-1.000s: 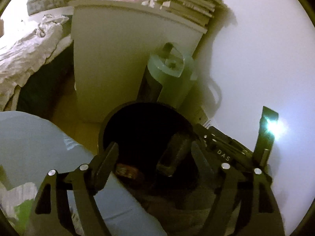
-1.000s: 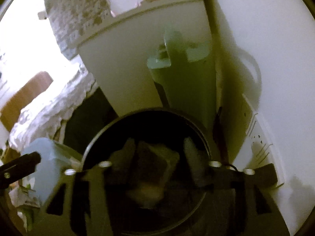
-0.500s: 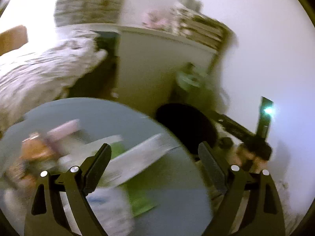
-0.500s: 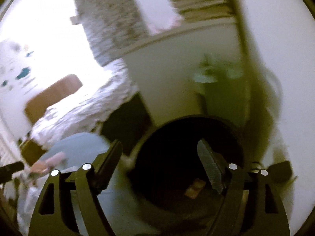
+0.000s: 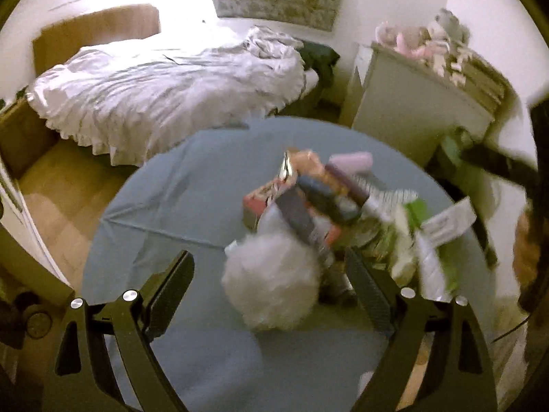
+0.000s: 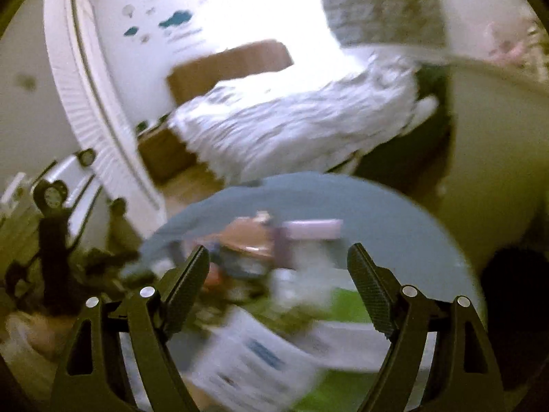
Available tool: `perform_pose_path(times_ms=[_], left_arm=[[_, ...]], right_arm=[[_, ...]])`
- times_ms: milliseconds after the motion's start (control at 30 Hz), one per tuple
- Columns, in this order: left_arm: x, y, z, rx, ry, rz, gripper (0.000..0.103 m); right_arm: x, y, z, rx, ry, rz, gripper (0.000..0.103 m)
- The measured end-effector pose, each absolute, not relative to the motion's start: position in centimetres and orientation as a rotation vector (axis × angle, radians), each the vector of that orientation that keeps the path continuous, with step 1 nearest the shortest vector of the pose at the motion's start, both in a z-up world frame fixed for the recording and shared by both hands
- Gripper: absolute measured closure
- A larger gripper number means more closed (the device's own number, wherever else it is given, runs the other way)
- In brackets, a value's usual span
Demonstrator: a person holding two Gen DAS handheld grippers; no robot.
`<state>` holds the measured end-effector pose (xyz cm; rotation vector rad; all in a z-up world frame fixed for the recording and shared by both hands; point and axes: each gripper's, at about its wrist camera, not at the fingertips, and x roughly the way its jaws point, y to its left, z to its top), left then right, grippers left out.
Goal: Collect trash
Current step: 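Grasp the white fluffy ball with left gripper while right grasps pink plastic wrapper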
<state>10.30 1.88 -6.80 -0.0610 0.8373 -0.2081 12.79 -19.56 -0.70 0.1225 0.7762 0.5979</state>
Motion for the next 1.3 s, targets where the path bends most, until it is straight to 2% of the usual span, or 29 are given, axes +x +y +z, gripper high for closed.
perform_pose_path(times_ms=[167,233,300,400,467,533,700,733,1033,1167,1300], left_arm=[[10.9,2.7,-8.7,-0.056,0.873,-0.26,0.04],[10.9,2.8,-9.2,-0.055,0.879,-0.284,0.042],[11.0,2.6,-9.6,-0.058,0.887,-0.304,0.042],[11.2,3.1,-10.3,-0.085,0.899,-0.335,0.05],[11.1,3.3,-10.4,-0.105,0.896,-0.36,0.058],[10.9,3.4,-10.3,-0.099,0.89,-0.367,0.061],[9.9,3.7,-9.7,-0.087,0.858,-0.352,0.067],[9.4,4.0,-9.1,-0.095,0.848,-0.345,0.067],[5.2,5.1,-1.9,-0.127,0.699,-0.352,0.067],[5.0,1.2,1.0,-0.113,0.644,-0.429,0.067],[6.7,-4.5,1.7,-0.102,0.634,-0.523,0.067]], right_arm=[[18.5,-13.6,-3.3,0.105,0.939,0.606,0.022],[20.2,-11.9,-4.8,0.105,1.001,0.59,0.03],[21.4,-10.5,-6.0,0.087,1.033,0.565,0.032],[22.2,-9.5,-7.1,0.065,1.063,0.537,0.036],[22.6,-9.2,-7.7,0.054,1.087,0.529,0.046],[22.8,-9.0,-8.5,0.05,1.113,0.528,0.063],[22.2,-9.6,-8.3,0.108,1.084,0.55,0.081],[21.9,-9.9,-8.0,0.136,1.07,0.562,0.09],[16.9,-18.4,-1.9,0.386,0.838,0.681,0.089],[13.5,-24.7,0.0,0.432,0.693,0.61,0.09],[10.2,-32.2,0.0,0.478,0.576,0.467,0.089]])
